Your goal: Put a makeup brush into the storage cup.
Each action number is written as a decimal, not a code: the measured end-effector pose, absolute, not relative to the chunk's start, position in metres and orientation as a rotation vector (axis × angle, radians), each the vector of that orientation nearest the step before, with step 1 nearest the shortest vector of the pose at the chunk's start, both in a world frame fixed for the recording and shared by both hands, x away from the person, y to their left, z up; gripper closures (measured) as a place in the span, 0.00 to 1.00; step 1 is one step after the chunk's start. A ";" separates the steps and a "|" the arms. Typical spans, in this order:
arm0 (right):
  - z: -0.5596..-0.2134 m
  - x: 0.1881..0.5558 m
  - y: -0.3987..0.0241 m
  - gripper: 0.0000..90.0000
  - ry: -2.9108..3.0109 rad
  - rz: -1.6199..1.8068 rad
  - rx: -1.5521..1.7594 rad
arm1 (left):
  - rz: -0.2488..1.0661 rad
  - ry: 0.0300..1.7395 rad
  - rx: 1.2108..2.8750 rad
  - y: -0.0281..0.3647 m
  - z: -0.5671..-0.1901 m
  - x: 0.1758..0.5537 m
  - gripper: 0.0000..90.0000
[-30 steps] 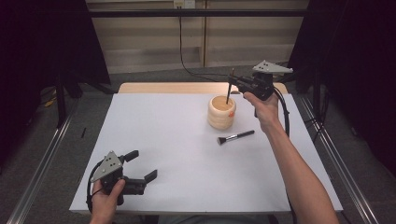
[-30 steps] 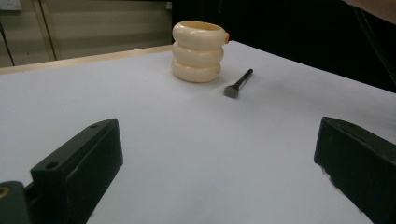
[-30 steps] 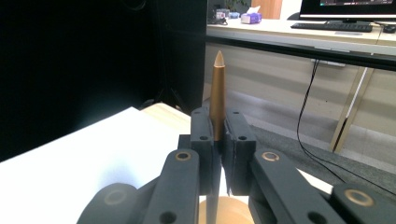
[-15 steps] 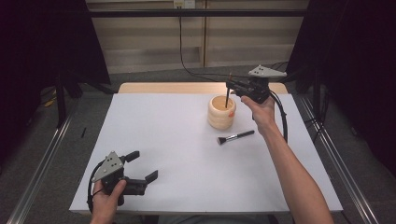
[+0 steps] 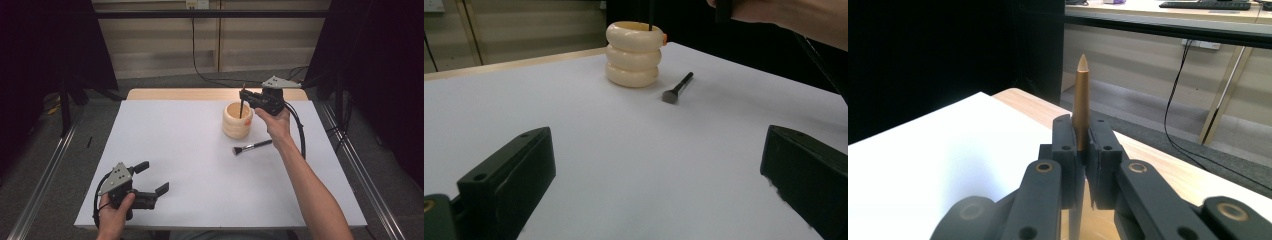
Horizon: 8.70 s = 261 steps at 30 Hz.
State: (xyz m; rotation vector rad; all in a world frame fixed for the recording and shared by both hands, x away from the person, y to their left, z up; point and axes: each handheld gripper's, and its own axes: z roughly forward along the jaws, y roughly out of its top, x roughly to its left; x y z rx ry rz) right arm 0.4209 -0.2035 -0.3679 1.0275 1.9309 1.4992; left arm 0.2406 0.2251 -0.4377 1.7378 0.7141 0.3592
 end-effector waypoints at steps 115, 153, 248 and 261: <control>-0.398 0.320 -0.254 0.00 1.856 1.462 1.091 | 0.421 0.715 1.725 0.230 -0.435 0.241 0.01; -0.414 0.205 -0.300 0.01 1.800 1.453 1.118 | 0.426 0.715 1.707 0.228 -0.433 0.236 0.01; -0.384 0.320 -0.273 0.00 1.857 1.416 0.987 | 0.441 0.705 1.704 0.233 -0.431 0.235 0.01; -0.377 0.348 -0.262 0.00 1.900 1.386 0.969 | 0.443 0.710 1.696 0.235 -0.431 0.235 0.01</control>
